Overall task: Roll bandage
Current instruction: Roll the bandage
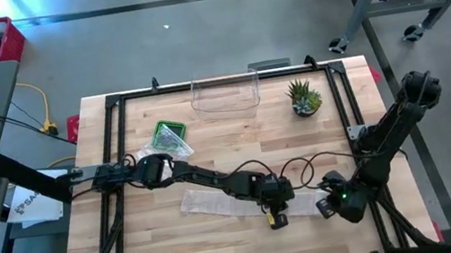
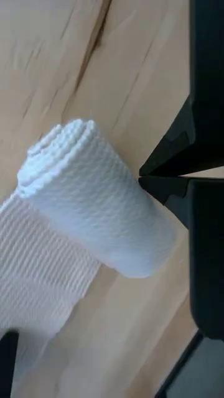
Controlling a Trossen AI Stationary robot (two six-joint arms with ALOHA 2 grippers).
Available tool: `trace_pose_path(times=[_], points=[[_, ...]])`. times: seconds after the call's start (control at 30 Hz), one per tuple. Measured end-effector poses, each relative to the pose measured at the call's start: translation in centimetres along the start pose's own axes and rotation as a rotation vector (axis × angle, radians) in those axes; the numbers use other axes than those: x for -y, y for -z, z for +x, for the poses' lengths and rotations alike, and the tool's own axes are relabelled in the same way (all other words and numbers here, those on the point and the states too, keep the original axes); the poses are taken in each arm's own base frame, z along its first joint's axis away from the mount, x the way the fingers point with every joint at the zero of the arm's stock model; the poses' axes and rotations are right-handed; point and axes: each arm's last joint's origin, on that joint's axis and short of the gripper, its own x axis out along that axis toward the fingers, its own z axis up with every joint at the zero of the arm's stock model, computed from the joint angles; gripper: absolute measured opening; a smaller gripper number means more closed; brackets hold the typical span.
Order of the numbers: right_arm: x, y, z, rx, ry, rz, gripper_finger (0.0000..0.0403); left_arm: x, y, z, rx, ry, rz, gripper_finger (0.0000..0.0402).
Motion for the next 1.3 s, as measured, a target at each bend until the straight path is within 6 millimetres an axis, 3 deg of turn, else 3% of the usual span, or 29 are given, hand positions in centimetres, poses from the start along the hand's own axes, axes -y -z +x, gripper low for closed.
trace_pose_path(times=[0.5,0.9,1.3], points=[[-1.0,-0.3,-0.9,0.088,-0.025,-0.017,0.0000,-0.5,-0.2,-0.7,-0.034,-0.015,0.119,0.0000],[-1.5,-1.1,-0.8,0.157,-0.063,0.004,0.0000,-1.1,0.6,-1.8,-0.177,-0.045,0.218,0.0000],[-2.6,-2.5,-0.7,0.203,-0.110,-0.008,0.0000,-2.9,0.8,-3.4,-0.294,-0.082,0.268,0.0000]])
